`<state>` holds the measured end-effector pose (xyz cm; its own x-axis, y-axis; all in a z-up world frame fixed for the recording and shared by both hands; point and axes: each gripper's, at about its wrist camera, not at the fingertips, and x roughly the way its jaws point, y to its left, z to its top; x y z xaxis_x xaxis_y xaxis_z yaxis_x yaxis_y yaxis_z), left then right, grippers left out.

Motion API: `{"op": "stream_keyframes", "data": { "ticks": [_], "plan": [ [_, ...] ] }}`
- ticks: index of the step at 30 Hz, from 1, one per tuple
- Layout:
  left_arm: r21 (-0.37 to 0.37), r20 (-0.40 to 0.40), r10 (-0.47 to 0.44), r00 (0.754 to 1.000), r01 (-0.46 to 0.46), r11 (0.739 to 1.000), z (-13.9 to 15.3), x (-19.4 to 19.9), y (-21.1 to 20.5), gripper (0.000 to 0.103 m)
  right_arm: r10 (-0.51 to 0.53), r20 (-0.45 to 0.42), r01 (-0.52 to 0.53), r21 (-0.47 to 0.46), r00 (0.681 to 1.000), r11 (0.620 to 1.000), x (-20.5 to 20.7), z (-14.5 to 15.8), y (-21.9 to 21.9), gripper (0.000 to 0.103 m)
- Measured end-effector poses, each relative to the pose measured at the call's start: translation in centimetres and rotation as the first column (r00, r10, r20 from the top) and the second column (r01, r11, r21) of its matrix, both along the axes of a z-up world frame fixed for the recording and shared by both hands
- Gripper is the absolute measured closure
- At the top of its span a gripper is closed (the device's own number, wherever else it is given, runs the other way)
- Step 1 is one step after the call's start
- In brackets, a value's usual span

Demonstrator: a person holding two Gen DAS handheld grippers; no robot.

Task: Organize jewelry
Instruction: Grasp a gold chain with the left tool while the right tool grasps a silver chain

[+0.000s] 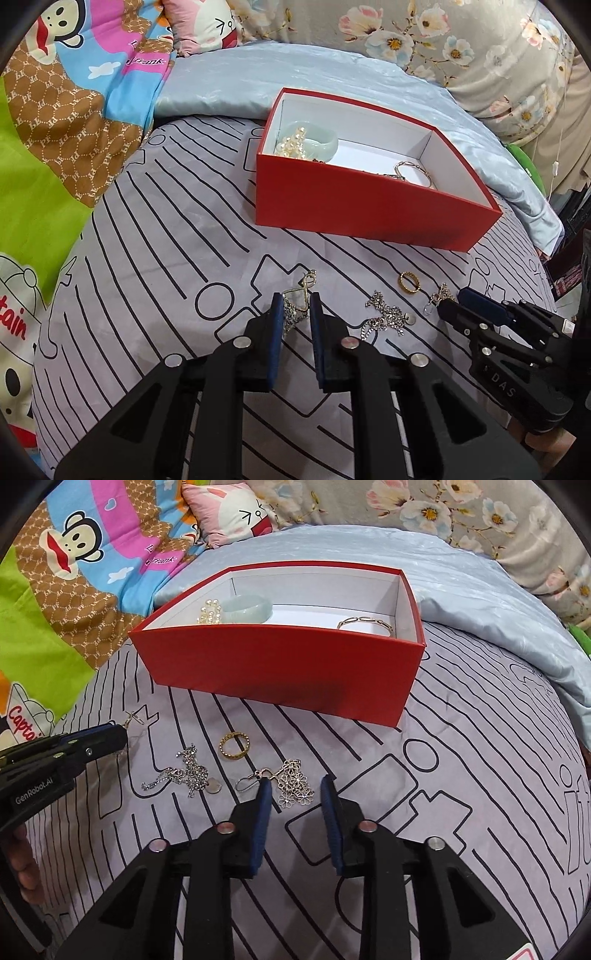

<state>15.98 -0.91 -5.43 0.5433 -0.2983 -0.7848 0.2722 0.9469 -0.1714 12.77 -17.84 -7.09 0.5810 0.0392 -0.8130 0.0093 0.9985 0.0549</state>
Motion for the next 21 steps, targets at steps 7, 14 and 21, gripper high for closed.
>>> {"op": "stream_keyframes", "data": {
  "ticks": [7, 14, 21],
  "plan": [
    [-0.005, -0.003, 0.004, 1.0, -0.004, 1.0, 0.1, -0.3, 0.3, 0.089, -0.01, -0.008, 0.011, 0.045, 1.0, 0.999, -0.2, 0.1, -0.7, 0.099],
    [-0.014, -0.009, 0.011, 1.0, -0.011, 1.0, 0.2, -0.8, 0.7, 0.089, -0.031, 0.024, 0.029, 0.071, 0.999, 0.997, -1.3, 1.6, -1.3, 0.099],
    [-0.025, 0.005, -0.001, 1.0, 0.001, 1.0, 1.3, -1.7, 0.7, 0.089, -0.042, 0.065, 0.037, 0.08, 0.997, 0.996, -2.8, 4.0, -1.9, 0.099]
  ]
}}
